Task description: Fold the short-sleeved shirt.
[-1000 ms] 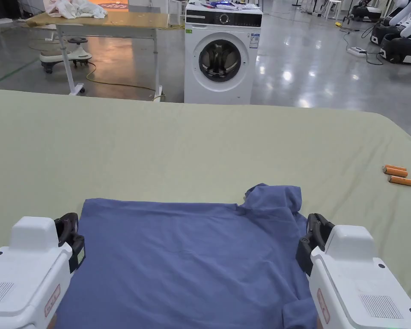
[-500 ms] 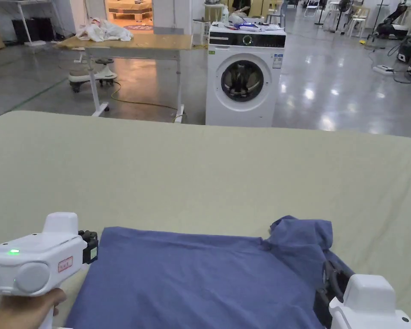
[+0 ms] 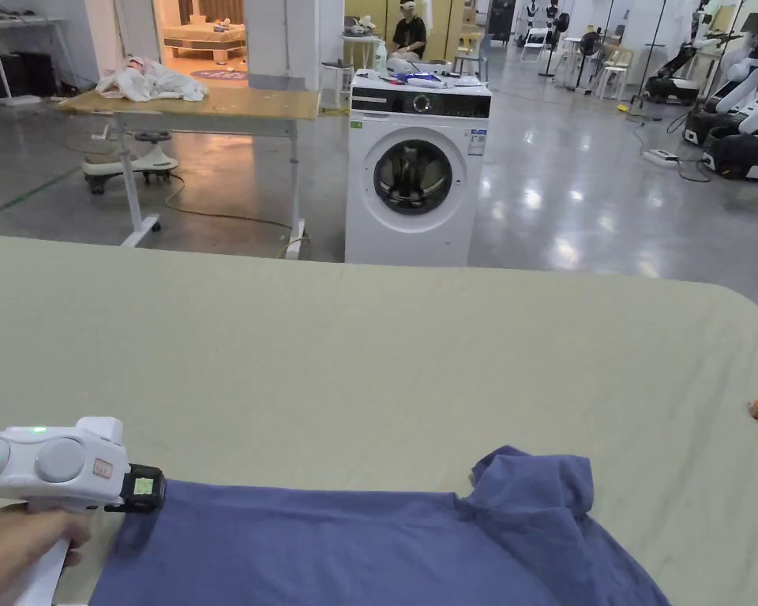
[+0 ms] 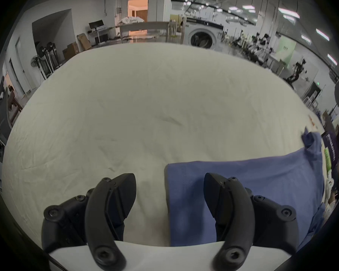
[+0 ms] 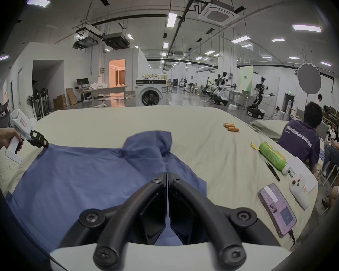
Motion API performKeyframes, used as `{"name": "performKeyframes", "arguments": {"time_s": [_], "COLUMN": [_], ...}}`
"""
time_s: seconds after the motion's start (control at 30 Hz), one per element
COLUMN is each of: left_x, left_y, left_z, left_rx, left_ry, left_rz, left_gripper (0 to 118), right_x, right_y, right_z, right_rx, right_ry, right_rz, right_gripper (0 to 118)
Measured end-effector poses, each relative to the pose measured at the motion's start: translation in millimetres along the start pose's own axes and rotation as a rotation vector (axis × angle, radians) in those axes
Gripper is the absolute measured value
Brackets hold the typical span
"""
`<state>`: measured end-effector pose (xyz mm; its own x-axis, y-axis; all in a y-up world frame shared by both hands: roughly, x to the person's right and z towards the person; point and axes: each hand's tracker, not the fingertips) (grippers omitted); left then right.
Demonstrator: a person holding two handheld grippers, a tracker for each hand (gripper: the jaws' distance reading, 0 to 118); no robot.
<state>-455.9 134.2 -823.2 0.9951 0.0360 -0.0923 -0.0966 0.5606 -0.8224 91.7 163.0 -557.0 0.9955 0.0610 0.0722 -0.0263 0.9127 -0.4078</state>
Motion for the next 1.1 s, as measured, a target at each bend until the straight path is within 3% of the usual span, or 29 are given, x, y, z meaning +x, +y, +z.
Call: {"name": "performKeyframes", "arguments": {"time_s": [0.1,0.17,0.23,0.3,0.37,0.53,0.73,0.87,1.1], "left_x": [15.7,30.3,38.5,43.0,41.8,33.4,30.4,28.6,28.8], "left_y": [-6.4,-10.6,-19.7,-25.3,-27.1,-30.7,-36.8,-36.2,-33.9], "left_z": [-9.1,-4.4,0.6,4.5,7.3,18.6,34.5,42.5,49.0], "left_rx": [-0.043,0.005,0.036,0.047,0.043,0.047,0.067,0.082,0.093], "left_ry": [0.054,0.093,0.080,0.016,-0.002,-0.011,-0.007,-0.003,0.000], "left_rz": [-0.067,-0.111,-0.146,-0.131,-0.128,-0.097,-0.081,-0.076,-0.082], "left_gripper": [72,61,26,3,2,1,0,0,0], "right_x": [7.8,12.6,18.0,24.5,33.5,56.2,57.1,54.9,37.6], "right_y": [-3.5,-3.7,1.0,10.5,23.8,58.1,70.5,61.2,58.4], "right_z": [-4.5,-8.3,-18.8,-34.3,-57.3,-131.8,-223.5,-257.2,-269.5], "right_rx": [-0.027,-0.041,-0.061,-0.096,-0.136,-0.226,-0.463,-0.570,-0.602], "right_ry": [-0.017,-0.022,-0.018,-0.015,0.003,0.057,0.160,0.165,0.121], "right_rz": [-0.007,-0.010,-0.019,-0.041,-0.071,-0.100,-0.094,-0.107,0.014], "right_gripper": [0,0,1,4,6,38,58,58,52]}}
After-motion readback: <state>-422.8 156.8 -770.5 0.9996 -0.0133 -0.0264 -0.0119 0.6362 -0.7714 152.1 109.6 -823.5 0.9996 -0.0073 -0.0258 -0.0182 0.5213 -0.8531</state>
